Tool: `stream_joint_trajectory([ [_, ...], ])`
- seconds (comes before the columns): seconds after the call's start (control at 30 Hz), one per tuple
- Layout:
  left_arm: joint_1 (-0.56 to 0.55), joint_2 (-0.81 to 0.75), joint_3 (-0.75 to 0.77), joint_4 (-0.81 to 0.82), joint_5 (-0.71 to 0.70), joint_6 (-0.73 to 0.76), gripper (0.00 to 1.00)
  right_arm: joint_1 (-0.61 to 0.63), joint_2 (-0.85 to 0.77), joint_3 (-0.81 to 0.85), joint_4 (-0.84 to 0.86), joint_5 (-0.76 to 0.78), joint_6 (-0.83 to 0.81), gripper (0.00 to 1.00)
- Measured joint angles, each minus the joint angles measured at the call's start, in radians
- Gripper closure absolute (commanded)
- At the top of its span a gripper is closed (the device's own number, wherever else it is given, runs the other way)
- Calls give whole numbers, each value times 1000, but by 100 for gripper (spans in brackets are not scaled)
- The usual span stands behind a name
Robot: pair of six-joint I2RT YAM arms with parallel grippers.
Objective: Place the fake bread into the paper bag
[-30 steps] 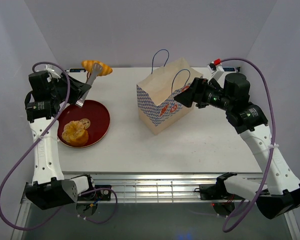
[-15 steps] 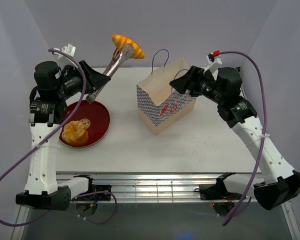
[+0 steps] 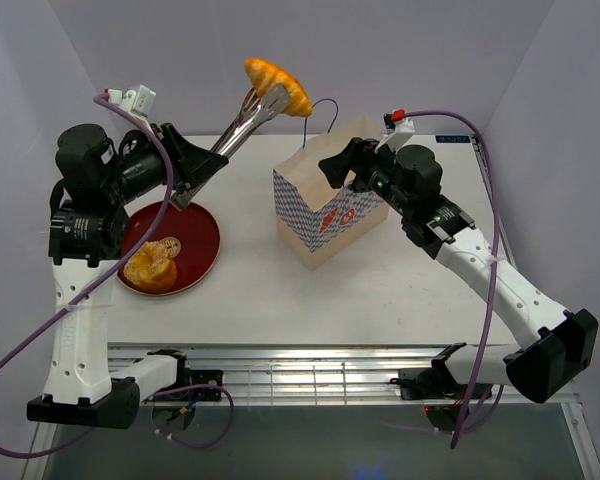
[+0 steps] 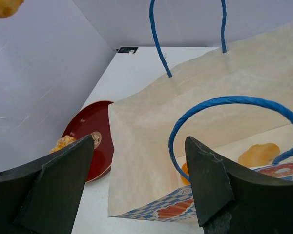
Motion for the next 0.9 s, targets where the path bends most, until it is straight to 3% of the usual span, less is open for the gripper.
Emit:
stream_joint_trajectory([
  [0.3,-100,60,33,-14,-15,51,69,23,23,-14,39,109,-26,40],
  [0.53,-291,156,73,-67,-165,115,73,23,-21,-57,35,175,-45,68],
  [0.9,-313,166,78,-142,-336,171,73,23,-62,-58,8,204,-65,69],
])
